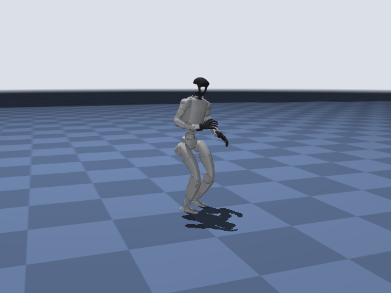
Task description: Run
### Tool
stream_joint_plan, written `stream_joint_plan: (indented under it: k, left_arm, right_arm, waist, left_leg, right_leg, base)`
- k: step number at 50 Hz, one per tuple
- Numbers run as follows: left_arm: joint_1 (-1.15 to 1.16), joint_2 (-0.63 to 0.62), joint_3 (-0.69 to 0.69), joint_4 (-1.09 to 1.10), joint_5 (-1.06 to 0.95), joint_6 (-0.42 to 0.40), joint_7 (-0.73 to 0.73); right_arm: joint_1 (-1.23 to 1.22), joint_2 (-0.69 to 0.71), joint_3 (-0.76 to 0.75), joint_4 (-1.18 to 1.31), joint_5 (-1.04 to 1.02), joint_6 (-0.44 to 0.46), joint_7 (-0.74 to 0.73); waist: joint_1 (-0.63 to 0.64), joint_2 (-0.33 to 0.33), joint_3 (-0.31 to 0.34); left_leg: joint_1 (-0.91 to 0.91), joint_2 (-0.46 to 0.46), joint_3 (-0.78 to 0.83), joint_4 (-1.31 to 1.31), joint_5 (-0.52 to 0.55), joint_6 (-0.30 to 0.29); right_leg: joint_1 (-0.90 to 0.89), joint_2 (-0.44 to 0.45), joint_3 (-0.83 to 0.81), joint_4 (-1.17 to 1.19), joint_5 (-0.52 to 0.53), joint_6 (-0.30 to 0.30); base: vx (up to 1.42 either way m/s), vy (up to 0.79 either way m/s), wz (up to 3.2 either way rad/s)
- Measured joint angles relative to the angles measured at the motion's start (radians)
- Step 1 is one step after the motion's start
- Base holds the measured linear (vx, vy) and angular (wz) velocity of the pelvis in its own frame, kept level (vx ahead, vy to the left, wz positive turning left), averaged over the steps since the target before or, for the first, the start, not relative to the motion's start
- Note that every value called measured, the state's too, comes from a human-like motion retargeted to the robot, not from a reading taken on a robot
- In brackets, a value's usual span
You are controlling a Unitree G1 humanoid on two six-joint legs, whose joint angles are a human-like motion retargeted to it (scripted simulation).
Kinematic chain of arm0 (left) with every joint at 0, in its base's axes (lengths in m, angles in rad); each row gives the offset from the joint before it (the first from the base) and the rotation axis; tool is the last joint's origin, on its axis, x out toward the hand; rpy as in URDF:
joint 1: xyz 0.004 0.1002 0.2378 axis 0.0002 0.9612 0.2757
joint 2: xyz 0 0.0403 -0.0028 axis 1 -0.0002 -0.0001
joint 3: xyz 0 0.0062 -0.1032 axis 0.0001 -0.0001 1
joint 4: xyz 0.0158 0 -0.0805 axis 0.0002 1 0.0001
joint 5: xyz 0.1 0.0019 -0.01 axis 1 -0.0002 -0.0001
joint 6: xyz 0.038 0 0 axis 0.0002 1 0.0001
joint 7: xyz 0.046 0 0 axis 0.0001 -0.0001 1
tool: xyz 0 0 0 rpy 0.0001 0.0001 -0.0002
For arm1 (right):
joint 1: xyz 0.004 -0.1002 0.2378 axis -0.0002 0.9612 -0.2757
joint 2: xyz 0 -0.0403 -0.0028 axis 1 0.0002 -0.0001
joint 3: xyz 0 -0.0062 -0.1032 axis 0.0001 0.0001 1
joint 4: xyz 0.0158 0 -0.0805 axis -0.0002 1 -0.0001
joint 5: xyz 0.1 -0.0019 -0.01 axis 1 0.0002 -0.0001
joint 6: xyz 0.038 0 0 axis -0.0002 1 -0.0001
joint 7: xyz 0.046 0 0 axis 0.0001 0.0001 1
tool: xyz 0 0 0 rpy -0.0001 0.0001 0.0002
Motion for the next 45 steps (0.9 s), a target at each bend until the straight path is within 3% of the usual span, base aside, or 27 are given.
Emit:
stream_joint_plan:
  k: [5,10,15,20,24,29,33,38,40,43,45]
  left_arm:
    - [-0.126,0.010,-0.050,0.009,0.029,0.001,0.071]
    - [-0.150,0.018,-0.070,-0.041,-0.010,-0.024,0.069]
    - [-0.102,0.032,-0.038,-0.116,-0.023,-0.035,0.061]
    - [-0.109,0.022,-0.013,-0.119,-0.020,-0.033,0.050]
    - [-0.118,-0.013,-0.029,-0.075,0.021,-0.015,0.012]
    - [-0.160,-0.056,-0.053,0.003,0.054,0.023,-0.065]
    - [-0.184,-0.070,-0.071,0.053,0.063,0.046,-0.113]
    - [-0.205,-0.078,-0.078,0.117,0.066,0.063,-0.155]
    - [-0.228,-0.081,-0.075,0.161,0.057,0.070,-0.173]
    - [-0.228,-0.095,-0.062,0.219,0.045,0.090,-0.183]
    - [-0.267,-0.104,-0.062,0.306,0.021,0.098,-0.192]
  right_arm:
    - [-0.005,-0.020,0.046,0.030,-0.051,0.021,0.043]
    - [0.003,-0.059,0.053,0.015,0.005,0.011,0.135]
    - [-0.003,-0.104,0.041,-0.032,0.032,-0.018,0.183]
    - [-0.081,-0.115,0.019,-0.033,0.002,-0.015,0.176]
    - [-0.114,-0.091,-0.002,0.006,0.000,0.015,0.165]
    - [-0.131,-0.061,-0.050,0.080,0.035,0.055,0.162]
    - [-0.084,-0.057,-0.099,0.129,0.060,0.066,0.182]
    - [0.012,-0.059,-0.147,0.249,0.063,0.086,0.231]
    - [0.036,-0.056,-0.162,0.345,0.056,0.099,0.261]
    - [0.090,-0.042,-0.159,0.483,0.041,0.146,0.304]
    - [0.068,-0.016,-0.149,0.652,0.031,0.164,0.346]
  waist:
    - [0.007,-0.050,0.047]
    - [0.026,-0.127,0.082]
    - [0.070,-0.175,0.085]
    - [0.126,-0.107,0.080]
    - [0.110,-0.060,0.080]
    - [0.097,0.016,0.093]
    - [0.069,0.074,0.057]
    - [0.011,0.107,0.002]
    - [-0.011,0.099,-0.038]
    - [-0.013,0.099,-0.056]
    - [-0.016,0.085,-0.091]
  left_leg:
    - [-0.103,0.014,0.030,0.066,-0.067,0.048]
    - [-0.126,-0.118,-0.011,-0.104,0.069,0.029]
    - [-0.147,-0.211,-0.063,-0.310,0.205,-0.006]
    - [-0.226,-0.132,-0.132,-0.384,0.142,-0.033]
    - [-0.239,-0.078,-0.107,-0.204,0.060,-0.013]
    - [-0.091,0.009,-0.092,-0.008,-0.014,0.002]
    - [0.048,0.047,-0.091,-0.073,-0.012,-0.022]
    - [0.139,0.029,-0.048,-0.274,0.011,-0.039]
    - [0.187,-0.009,-0.026,-0.445,0.072,-0.034]
    - [0.176,-0.019,-0.008,-0.438,0.077,-0.037]
    - [0.238,-0.059,-0.004,-0.627,0.163,-0.030]
  right_leg:
    - [-0.048,-0.097,-0.032,0.257,-0.149,-0.025]
    - [0.136,-0.218,-0.002,0.429,-0.133,0.012]
    - [0.346,-0.230,0.036,0.243,-0.167,0.016]
    - [0.313,-0.142,0.010,0.024,-0.270,-0.092]
    - [0.248,-0.122,-0.003,0.017,-0.258,-0.108]
    - [0.244,-0.072,0.007,-0.051,-0.170,-0.098]
    - [0.240,-0.050,-0.009,-0.165,-0.076,-0.079]
    - [0.225,-0.088,-0.053,-0.255,-0.007,-0.043]
    - [0.231,-0.132,-0.071,-0.332,0.029,-0.025]
    - [0.213,-0.159,-0.095,-0.300,0.031,-0.013]
    - [0.237,-0.195,-0.118,-0.393,0.072,-0.001]
  base:
    - [-0.43,-0.06,0.23]
    - [-0.47,-0.13,0.94]
    - [-0.54,-0.12,0.87]
    - [-0.62,-0.09,0.18]
    - [-0.52,-0.04,0.14]
    - [-0.36,-0.01,-0.35]
    - [-0.23,0.02,-0.33]
    - [-0.15,0.06,0.14]
    - [-0.09,0.09,0.43]
    - [-0.11,0.09,0.23]
    - [-0.02,0.10,0.41]
